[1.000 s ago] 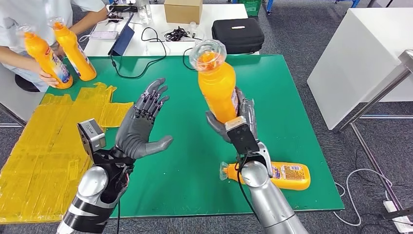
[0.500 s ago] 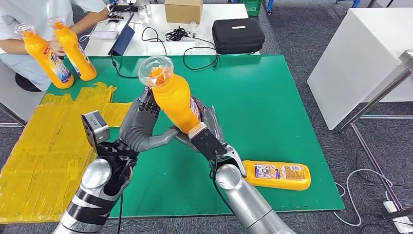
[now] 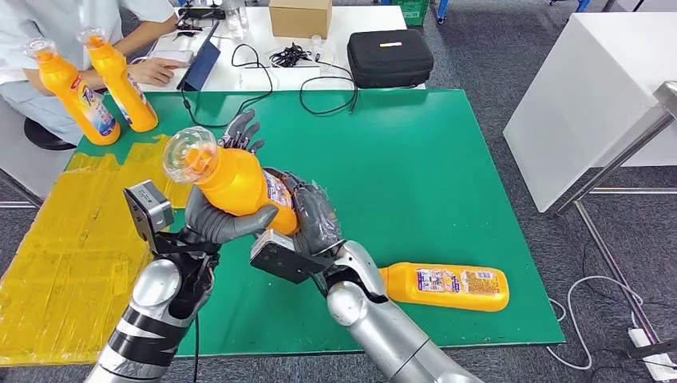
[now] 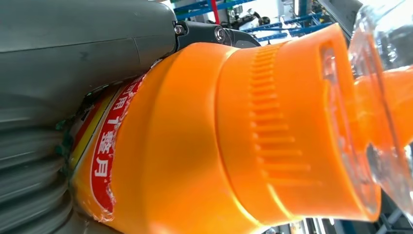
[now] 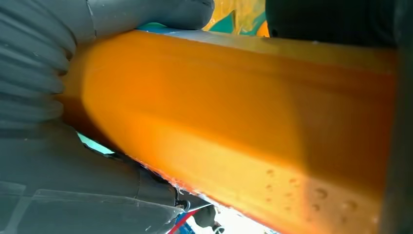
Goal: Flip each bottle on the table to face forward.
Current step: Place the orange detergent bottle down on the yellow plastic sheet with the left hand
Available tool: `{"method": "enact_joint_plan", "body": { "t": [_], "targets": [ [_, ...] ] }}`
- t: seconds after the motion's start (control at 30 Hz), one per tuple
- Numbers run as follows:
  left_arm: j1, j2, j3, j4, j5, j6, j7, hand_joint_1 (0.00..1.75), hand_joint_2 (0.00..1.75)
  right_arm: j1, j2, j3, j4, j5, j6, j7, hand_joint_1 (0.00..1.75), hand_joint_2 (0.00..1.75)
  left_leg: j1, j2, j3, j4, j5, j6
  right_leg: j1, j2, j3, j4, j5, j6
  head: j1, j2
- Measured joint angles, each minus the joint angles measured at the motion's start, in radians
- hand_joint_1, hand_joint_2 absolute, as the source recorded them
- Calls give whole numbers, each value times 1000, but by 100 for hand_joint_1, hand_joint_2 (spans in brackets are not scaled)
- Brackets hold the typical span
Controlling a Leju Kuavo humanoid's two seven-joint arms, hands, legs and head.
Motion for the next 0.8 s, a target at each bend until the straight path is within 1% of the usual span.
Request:
{"method": "enact_joint_plan", "body": {
  "t": [0.3,0.8],
  "targets": [
    [15,0,14,0,-1,0,0,0,175,-11,-2,18,24,7,-6,2,175,175,0,0,0,0,0,0,0,0,0,0,0,0,0,0],
    [18,0,17,1,-2,0,0,0,175,-18,-3,25,37,8,-6,3,175,175,0,0,0,0,0,0,0,0,-1,0,0,0,0,0]
  ]
}}
